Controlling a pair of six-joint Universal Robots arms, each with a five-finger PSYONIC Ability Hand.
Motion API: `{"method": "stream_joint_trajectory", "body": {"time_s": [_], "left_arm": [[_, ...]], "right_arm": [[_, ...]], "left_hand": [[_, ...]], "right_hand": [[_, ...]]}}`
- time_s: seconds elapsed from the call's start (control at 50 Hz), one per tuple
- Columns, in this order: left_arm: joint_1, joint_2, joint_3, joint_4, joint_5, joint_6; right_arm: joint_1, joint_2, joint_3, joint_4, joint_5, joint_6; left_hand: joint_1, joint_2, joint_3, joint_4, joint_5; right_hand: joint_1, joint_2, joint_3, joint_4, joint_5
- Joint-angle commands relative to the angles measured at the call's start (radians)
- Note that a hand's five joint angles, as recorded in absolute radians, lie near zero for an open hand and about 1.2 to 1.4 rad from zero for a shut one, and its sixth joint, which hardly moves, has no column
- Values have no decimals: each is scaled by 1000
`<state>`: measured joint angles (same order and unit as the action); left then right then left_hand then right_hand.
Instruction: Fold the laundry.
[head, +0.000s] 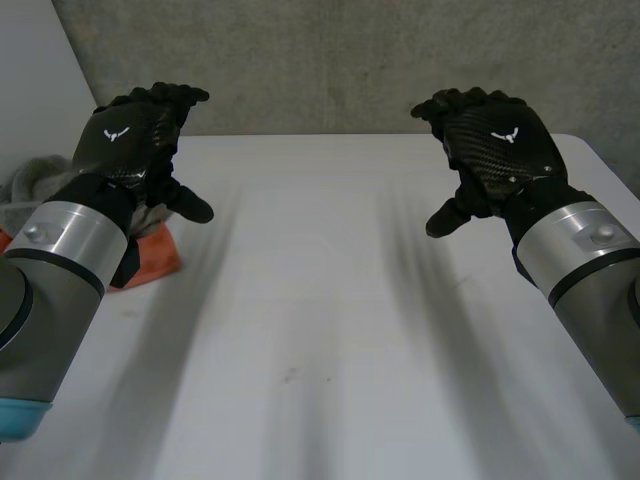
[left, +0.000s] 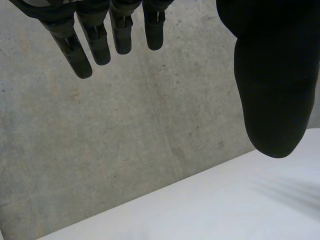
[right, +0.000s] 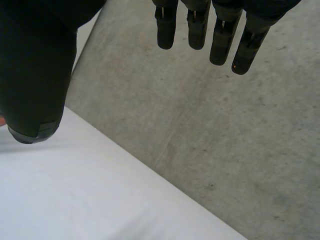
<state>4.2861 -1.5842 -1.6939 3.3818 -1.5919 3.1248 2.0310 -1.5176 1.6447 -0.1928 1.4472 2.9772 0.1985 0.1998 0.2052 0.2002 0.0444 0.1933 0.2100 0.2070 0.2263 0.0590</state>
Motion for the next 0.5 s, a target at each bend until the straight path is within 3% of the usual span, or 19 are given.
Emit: {"method": "stream_joint_trajectory", "body": {"time_s": [0.02, 0.12, 0.2, 0.22, 0.3, 0.44, 0.5], "left_arm": [[4, 1, 36, 2, 35, 86], [38, -29, 82, -5, 128, 221], [148, -94, 134, -41, 214, 313], [209, -138, 167, -56, 248, 333], [318, -271, 265, -94, 312, 353], [420, -474, 419, -125, 339, 380], [458, -565, 465, -121, 339, 445]], "right_arm": [[0, 43, -32, 99, -67, -38], [2, 77, -65, 173, -84, -76], [3, 99, -69, 187, -84, -89], [3, 99, -69, 187, -82, -87], [5, 99, -63, 187, -85, -89], [25, 99, -57, 187, -80, -90], [26, 99, -55, 185, -80, -90]], "left_hand": [[6, 5, 0, 4, -14], [-6, -7, -12, -7, -26], [-17, -19, -24, -19, -38], [-17, -19, -24, -19, -38], [-17, -19, -24, -19, -38], [-14, -16, -21, -16, -35], [-11, -13, -18, -13, -32]], "right_hand": [[-19, -36, -32, -52, -59], [-19, -36, -32, -52, -59], [-19, -36, -32, -52, -59], [-19, -36, -32, -52, -59], [-19, -36, -32, -52, -59], [-19, -36, -32, -52, -59], [-19, -36, -32, -52, -59]]}}
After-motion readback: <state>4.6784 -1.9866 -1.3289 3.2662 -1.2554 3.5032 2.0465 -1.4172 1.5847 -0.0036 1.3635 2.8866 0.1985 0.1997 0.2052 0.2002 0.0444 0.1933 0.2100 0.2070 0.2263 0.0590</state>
